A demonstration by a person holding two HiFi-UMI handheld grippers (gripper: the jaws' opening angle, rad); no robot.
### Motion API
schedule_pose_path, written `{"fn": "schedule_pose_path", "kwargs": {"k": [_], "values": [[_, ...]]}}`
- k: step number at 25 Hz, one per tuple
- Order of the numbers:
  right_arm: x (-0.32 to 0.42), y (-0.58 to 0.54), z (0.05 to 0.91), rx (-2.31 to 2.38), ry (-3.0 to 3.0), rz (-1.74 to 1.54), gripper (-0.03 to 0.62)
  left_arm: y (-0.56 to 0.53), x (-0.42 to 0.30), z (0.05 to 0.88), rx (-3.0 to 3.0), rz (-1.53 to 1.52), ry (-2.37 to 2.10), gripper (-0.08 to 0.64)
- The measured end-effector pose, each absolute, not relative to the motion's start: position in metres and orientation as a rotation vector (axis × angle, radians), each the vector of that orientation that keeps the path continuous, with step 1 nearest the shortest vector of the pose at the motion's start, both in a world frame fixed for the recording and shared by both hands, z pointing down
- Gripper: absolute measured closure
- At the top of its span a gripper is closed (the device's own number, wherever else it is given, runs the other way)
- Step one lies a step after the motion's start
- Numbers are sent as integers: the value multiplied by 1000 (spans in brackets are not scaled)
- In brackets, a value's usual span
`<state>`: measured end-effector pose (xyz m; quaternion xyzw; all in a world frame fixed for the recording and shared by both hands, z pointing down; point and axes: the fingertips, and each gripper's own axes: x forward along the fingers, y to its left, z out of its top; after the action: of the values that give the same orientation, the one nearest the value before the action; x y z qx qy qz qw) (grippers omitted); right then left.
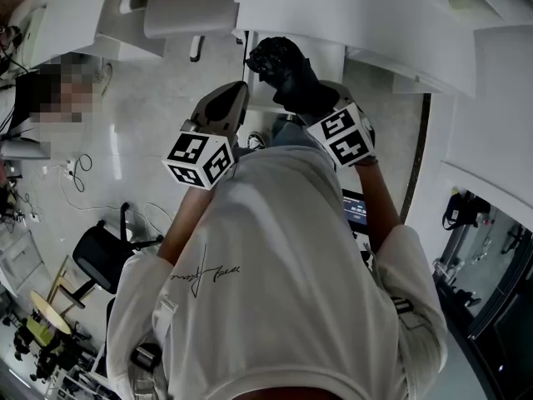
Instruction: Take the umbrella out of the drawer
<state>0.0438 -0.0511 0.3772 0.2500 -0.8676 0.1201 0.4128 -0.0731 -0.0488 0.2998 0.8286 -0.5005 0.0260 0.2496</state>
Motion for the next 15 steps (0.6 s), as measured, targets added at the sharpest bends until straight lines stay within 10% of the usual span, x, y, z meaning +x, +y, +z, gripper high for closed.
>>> {"fn": "schedule_pose_path", "kwargs": {"k": [15], "values": [[60, -43, 356, 750, -2216, 281, 345, -33, -72, 290, 2269, 39, -1357, 543]]}}
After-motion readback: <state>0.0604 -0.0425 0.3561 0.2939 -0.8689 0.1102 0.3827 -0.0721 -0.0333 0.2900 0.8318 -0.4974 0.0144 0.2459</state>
